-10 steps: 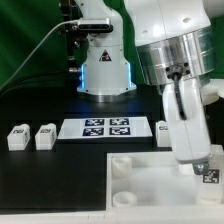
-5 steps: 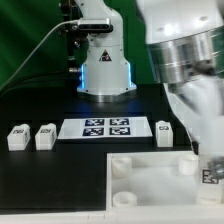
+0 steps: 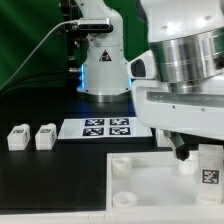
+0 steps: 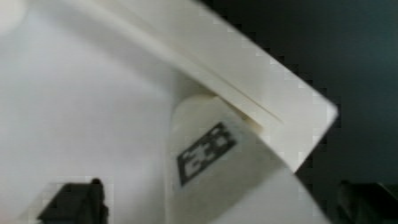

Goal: Assemble one leg

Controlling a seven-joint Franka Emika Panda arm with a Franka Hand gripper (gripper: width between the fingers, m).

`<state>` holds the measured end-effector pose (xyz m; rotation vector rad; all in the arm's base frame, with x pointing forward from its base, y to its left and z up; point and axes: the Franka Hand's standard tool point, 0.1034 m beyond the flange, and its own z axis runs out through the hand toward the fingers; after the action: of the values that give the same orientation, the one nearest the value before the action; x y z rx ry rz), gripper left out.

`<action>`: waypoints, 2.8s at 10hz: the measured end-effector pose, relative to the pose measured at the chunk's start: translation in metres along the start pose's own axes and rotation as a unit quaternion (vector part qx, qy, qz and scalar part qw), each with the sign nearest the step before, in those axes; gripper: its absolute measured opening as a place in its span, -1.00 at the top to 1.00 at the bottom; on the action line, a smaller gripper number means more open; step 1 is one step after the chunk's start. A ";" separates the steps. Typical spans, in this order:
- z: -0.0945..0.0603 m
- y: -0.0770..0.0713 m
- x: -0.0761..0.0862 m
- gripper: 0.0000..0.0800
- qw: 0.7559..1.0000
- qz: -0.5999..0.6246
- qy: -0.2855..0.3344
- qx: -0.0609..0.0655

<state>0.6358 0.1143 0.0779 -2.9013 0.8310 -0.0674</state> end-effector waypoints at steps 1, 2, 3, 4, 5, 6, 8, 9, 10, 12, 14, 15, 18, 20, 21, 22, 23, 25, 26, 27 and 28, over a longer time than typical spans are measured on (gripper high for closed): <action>0.000 -0.006 0.003 -0.62 0.995 -0.104 0.006 -0.004; 0.000 -0.007 0.003 -0.62 0.985 -0.172 0.007 -0.007; 0.000 -0.006 0.004 -0.62 0.985 -0.170 0.007 -0.007; 0.000 -0.006 0.004 -0.30 0.989 -0.150 0.007 -0.007; 0.000 -0.006 0.004 0.04 0.988 -0.152 0.008 -0.007; -0.001 -0.004 0.005 0.25 0.995 -0.102 0.008 -0.007; 0.000 0.000 0.007 0.25 1.000 0.003 0.010 -0.009; 0.000 0.002 0.007 0.25 0.996 0.083 0.008 -0.008; 0.000 0.005 0.008 0.25 0.982 0.188 0.008 -0.011; 0.001 0.011 0.007 0.25 0.923 0.384 -0.011 -0.006; 0.001 0.012 0.003 0.25 0.834 0.550 -0.036 0.006; 0.002 0.012 0.002 0.25 0.797 0.602 -0.041 0.006; 0.002 0.011 0.000 0.26 0.794 0.607 -0.043 0.002; 0.003 0.007 -0.002 -0.52 0.866 0.499 -0.037 0.006; 0.003 0.003 -0.002 -0.52 0.903 0.429 -0.035 0.013; 0.003 0.000 -0.002 -0.61 0.943 0.332 -0.030 0.022; 0.003 0.001 -0.002 -0.61 0.953 0.300 -0.028 0.022; 0.003 0.003 -0.001 -0.62 0.982 0.188 -0.024 0.022; 0.003 0.003 0.000 -0.62 0.992 0.126 -0.021 0.021; 0.005 0.003 -0.002 -0.62 1.000 0.005 -0.025 0.001; 0.008 -0.001 -0.001 -0.62 0.994 -0.105 -0.030 -0.012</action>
Offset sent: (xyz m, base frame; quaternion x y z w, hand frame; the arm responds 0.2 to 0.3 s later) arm 0.0000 0.0000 0.0000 0.0000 0.0000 0.0899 0.9960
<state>0.6365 0.1164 0.0703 -2.9866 0.5174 0.0121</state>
